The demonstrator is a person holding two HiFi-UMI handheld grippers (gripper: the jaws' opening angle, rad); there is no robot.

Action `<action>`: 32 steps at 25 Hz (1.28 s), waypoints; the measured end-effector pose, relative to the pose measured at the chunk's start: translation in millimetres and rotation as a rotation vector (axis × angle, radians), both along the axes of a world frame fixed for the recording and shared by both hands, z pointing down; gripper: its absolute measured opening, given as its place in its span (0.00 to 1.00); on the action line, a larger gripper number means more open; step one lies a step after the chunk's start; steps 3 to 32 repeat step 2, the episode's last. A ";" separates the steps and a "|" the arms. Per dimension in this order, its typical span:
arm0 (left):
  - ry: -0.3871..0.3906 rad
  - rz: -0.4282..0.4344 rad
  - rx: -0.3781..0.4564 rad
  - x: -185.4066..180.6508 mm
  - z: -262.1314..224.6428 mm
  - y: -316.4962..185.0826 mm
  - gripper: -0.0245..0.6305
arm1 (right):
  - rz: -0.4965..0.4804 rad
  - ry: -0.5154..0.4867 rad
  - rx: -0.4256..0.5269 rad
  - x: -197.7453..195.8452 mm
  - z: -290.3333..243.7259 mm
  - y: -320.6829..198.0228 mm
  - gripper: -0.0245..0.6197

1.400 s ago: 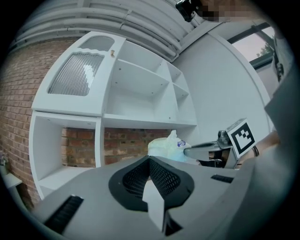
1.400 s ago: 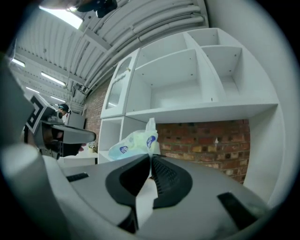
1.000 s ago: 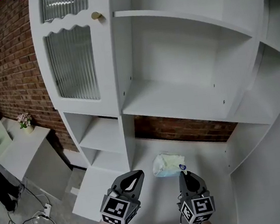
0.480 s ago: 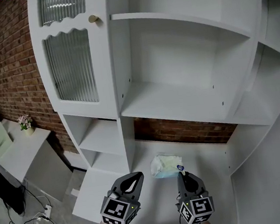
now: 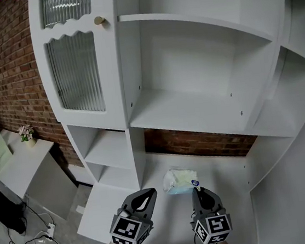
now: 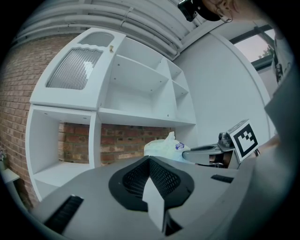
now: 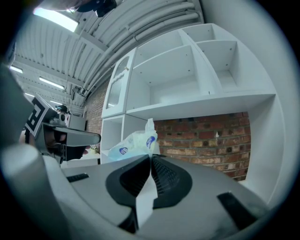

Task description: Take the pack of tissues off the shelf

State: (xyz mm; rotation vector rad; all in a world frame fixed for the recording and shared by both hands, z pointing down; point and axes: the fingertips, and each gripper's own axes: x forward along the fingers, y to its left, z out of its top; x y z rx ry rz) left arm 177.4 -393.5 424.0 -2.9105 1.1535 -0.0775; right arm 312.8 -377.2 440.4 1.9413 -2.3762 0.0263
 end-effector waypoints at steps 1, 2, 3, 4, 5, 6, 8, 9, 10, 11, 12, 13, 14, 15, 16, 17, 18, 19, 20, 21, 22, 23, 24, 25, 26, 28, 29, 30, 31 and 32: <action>0.000 -0.001 0.000 0.2 0.1 -0.4 0.06 | 0.000 0.001 0.000 0.6 0.0 -0.2 0.05; 0.000 -0.001 0.000 0.4 0.2 -0.8 0.06 | 0.000 0.001 0.000 1.1 0.0 -0.4 0.05; 0.000 -0.001 0.000 0.4 0.2 -0.8 0.06 | 0.000 0.001 0.000 1.1 0.0 -0.4 0.05; 0.000 -0.001 0.000 0.4 0.2 -0.8 0.06 | 0.000 0.001 0.000 1.1 0.0 -0.4 0.05; 0.000 -0.001 0.000 0.4 0.2 -0.8 0.06 | 0.000 0.001 0.000 1.1 0.0 -0.4 0.05; 0.000 -0.001 0.000 0.4 0.2 -0.8 0.06 | 0.000 0.001 0.000 1.1 0.0 -0.4 0.05; 0.000 -0.001 0.000 0.4 0.2 -0.8 0.06 | 0.000 0.001 0.000 1.1 0.0 -0.4 0.05; 0.000 -0.001 0.000 0.4 0.2 -0.8 0.06 | 0.000 0.001 0.000 1.1 0.0 -0.4 0.05; 0.000 -0.001 0.000 0.4 0.2 -0.8 0.06 | 0.000 0.001 0.000 1.1 0.0 -0.4 0.05; 0.000 -0.001 0.000 0.4 0.2 -0.8 0.06 | 0.000 0.001 0.000 1.1 0.0 -0.4 0.05; 0.000 -0.001 0.000 0.4 0.2 -0.8 0.06 | 0.000 0.001 0.000 1.1 0.0 -0.4 0.05; 0.000 -0.001 0.000 0.4 0.2 -0.8 0.06 | 0.000 0.001 0.000 1.1 0.0 -0.4 0.05; 0.000 -0.001 0.000 0.4 0.2 -0.8 0.06 | 0.000 0.001 0.000 1.1 0.0 -0.4 0.05; 0.000 -0.001 0.000 0.4 0.2 -0.8 0.06 | 0.000 0.001 0.000 1.1 0.0 -0.4 0.05; 0.000 -0.001 0.000 0.4 0.2 -0.8 0.06 | 0.000 0.001 0.000 1.1 0.0 -0.4 0.05; 0.000 -0.001 0.000 0.4 0.2 -0.8 0.06 | 0.000 0.001 0.000 1.1 0.0 -0.4 0.05; 0.000 -0.001 0.000 0.4 0.2 -0.8 0.06 | 0.000 0.001 0.000 1.1 0.0 -0.4 0.05; 0.000 -0.001 0.000 0.4 0.2 -0.8 0.06 | 0.000 0.001 0.000 1.1 0.0 -0.4 0.05; 0.000 -0.001 0.000 0.4 0.2 -0.8 0.06 | 0.000 0.001 0.000 1.1 0.0 -0.4 0.05; 0.000 -0.001 0.000 0.4 0.2 -0.8 0.06 | 0.000 0.001 0.000 1.1 0.0 -0.4 0.05; 0.000 -0.001 0.000 0.4 0.2 -0.8 0.06 | 0.000 0.001 0.000 1.1 0.0 -0.4 0.05; 0.000 -0.001 0.000 0.4 0.2 -0.8 0.06 | 0.000 0.001 0.000 1.1 0.0 -0.4 0.05; 0.000 -0.001 0.000 0.4 0.2 -0.8 0.06 | 0.000 0.001 0.000 1.1 0.0 -0.4 0.05; 0.000 -0.001 0.000 0.4 0.2 -0.8 0.06 | 0.000 0.001 0.000 1.1 0.0 -0.4 0.05; 0.000 -0.001 0.000 0.4 0.2 -0.8 0.06 | 0.000 0.001 0.000 1.1 0.0 -0.4 0.05; 0.000 -0.001 0.000 0.4 0.2 -0.8 0.06 | 0.000 0.001 0.000 1.1 0.0 -0.4 0.05; 0.000 -0.001 0.000 0.4 0.2 -0.8 0.06 | 0.000 0.001 0.000 1.1 0.0 -0.4 0.05; 0.000 -0.001 0.000 0.4 0.2 -0.8 0.06 | 0.000 0.001 0.000 1.1 0.0 -0.4 0.05; 0.000 -0.001 0.000 0.4 0.2 -0.8 0.06 | 0.000 0.001 0.000 1.1 0.0 -0.4 0.05; 0.000 -0.001 0.000 0.4 0.2 -0.8 0.06 | 0.000 0.001 0.000 1.1 0.0 -0.4 0.05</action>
